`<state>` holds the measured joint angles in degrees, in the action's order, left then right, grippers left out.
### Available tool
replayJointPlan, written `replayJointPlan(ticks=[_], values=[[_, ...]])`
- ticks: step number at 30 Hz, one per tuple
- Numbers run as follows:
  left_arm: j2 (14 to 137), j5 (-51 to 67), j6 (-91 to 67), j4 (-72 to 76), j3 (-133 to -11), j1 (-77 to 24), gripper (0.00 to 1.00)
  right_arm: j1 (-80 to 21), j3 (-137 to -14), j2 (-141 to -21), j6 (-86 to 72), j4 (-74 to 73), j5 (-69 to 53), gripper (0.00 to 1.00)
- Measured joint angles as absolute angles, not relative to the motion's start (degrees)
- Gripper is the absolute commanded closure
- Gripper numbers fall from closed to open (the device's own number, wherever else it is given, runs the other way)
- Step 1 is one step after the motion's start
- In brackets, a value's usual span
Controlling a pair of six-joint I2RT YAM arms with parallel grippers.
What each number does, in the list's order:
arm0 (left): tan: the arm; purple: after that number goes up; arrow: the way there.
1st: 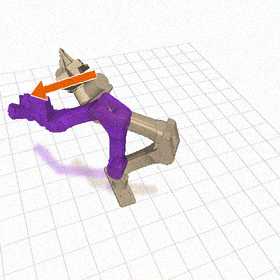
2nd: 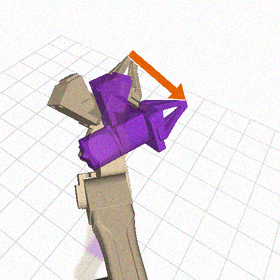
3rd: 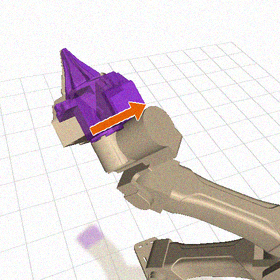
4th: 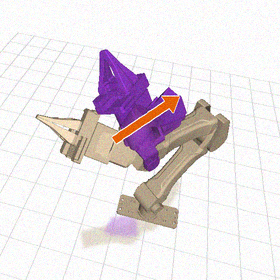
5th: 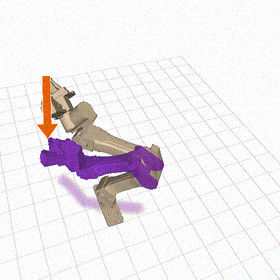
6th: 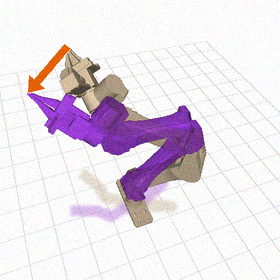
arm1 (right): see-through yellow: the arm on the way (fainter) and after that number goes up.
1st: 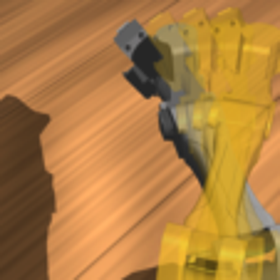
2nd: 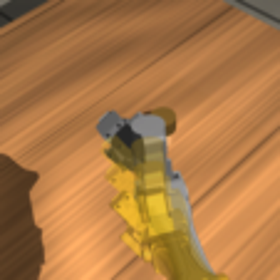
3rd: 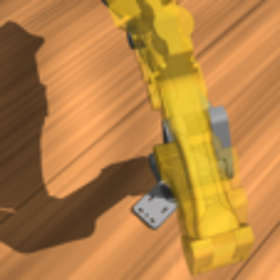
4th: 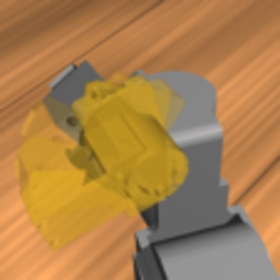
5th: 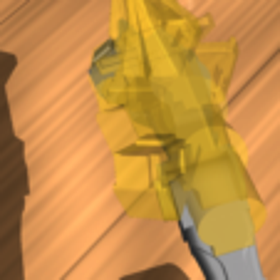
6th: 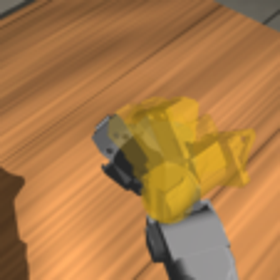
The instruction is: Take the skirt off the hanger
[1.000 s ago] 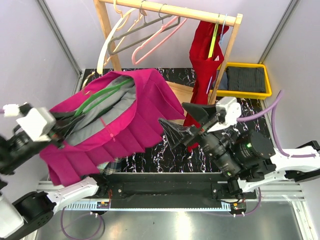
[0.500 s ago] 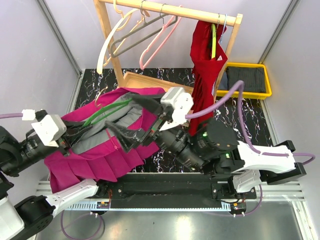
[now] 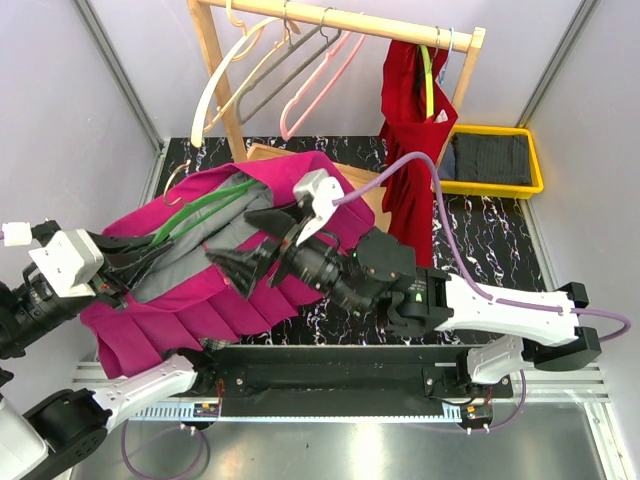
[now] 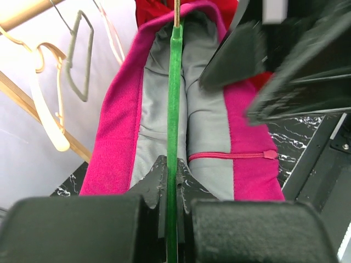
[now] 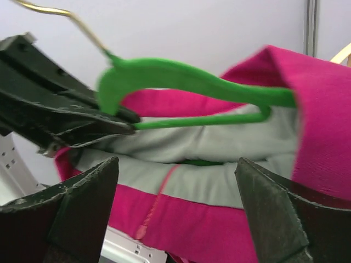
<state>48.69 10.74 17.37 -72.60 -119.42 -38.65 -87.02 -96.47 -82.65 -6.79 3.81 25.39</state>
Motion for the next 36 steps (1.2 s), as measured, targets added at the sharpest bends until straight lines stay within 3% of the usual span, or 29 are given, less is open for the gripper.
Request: replayJointPlan(ticks=[10, 13, 17, 21, 29, 36], values=[[50.3, 10.9, 16.5, -72.1, -119.7, -37.2, 1.0, -76.4, -90.7, -81.0, -17.5, 10.5, 20.0, 0.14], [50.5, 10.7, 16.4, -71.8, -119.7, -36.7, 1.0, -74.2, -90.7, -81.1, -18.6, 12.7, 19.8, 0.07], [50.3, 9.8, 16.7, -71.8, -120.2, -36.6, 1.0, -74.0, -89.7, -78.7, -17.8, 12.2, 16.7, 0.06], [49.9, 8.8, 17.2, -72.0, -121.0, -36.6, 1.0, -74.0, -89.2, -72.8, -15.0, 7.7, 14.8, 0.01], [47.5, 8.4, 18.2, -72.1, -121.6, -36.3, 1.0, -73.7, -83.4, -53.7, -8.7, 4.9, 21.8, 0.03], [47.0, 9.7, 17.8, -72.5, -118.7, -35.4, 1.0, -73.8, -93.1, -66.5, -7.8, 3.0, 21.3, 0.0]])
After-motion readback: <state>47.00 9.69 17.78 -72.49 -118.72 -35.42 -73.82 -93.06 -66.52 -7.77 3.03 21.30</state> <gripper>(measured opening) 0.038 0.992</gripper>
